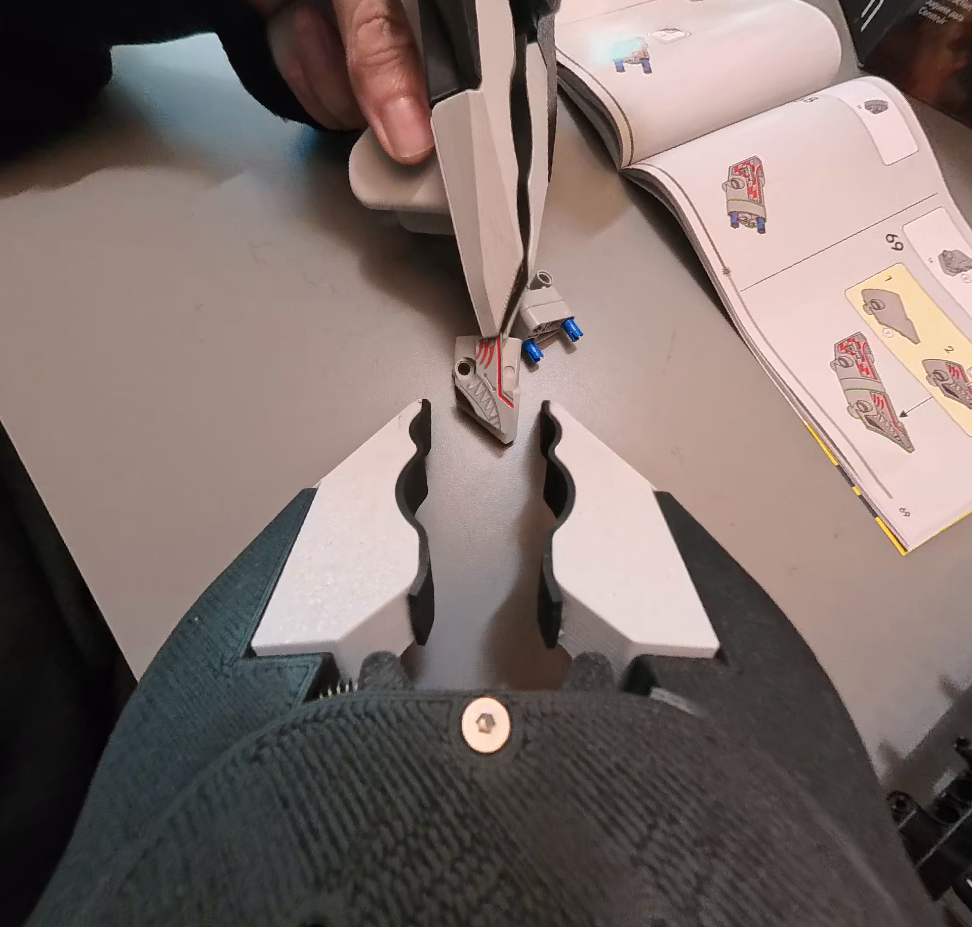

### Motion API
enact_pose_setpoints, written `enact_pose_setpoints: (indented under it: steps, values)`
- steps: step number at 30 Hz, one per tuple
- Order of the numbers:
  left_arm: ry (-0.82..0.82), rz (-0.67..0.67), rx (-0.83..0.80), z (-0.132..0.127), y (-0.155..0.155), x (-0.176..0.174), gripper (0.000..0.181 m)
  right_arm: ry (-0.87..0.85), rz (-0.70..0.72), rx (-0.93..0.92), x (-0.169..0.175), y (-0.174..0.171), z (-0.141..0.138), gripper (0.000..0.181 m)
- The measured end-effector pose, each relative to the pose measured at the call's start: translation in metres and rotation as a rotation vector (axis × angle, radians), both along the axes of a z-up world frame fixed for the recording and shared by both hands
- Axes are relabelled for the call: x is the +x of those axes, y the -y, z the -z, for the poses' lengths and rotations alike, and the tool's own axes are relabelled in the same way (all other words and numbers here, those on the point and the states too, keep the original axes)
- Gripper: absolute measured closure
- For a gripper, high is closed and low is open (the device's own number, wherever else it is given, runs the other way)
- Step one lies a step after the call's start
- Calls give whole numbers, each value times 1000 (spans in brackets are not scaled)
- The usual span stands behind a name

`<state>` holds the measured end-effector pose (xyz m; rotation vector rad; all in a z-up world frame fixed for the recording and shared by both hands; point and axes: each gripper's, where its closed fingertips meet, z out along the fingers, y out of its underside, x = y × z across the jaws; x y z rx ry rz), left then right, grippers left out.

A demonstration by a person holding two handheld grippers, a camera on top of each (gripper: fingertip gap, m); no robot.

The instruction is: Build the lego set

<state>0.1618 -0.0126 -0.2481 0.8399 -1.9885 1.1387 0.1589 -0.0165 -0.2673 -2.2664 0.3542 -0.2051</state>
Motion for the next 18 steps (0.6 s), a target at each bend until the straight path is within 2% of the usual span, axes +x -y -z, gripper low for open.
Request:
enact_pose_setpoints:
  steps: [11, 18]
  values:
    - [-74, 61, -71, -3, -3, 3, 181, -15, 2, 3, 0, 0, 0, 140]
    - [-65, 53, -43, -5, -3, 5, 181, -19, 2, 4, 0, 0, 0, 140]
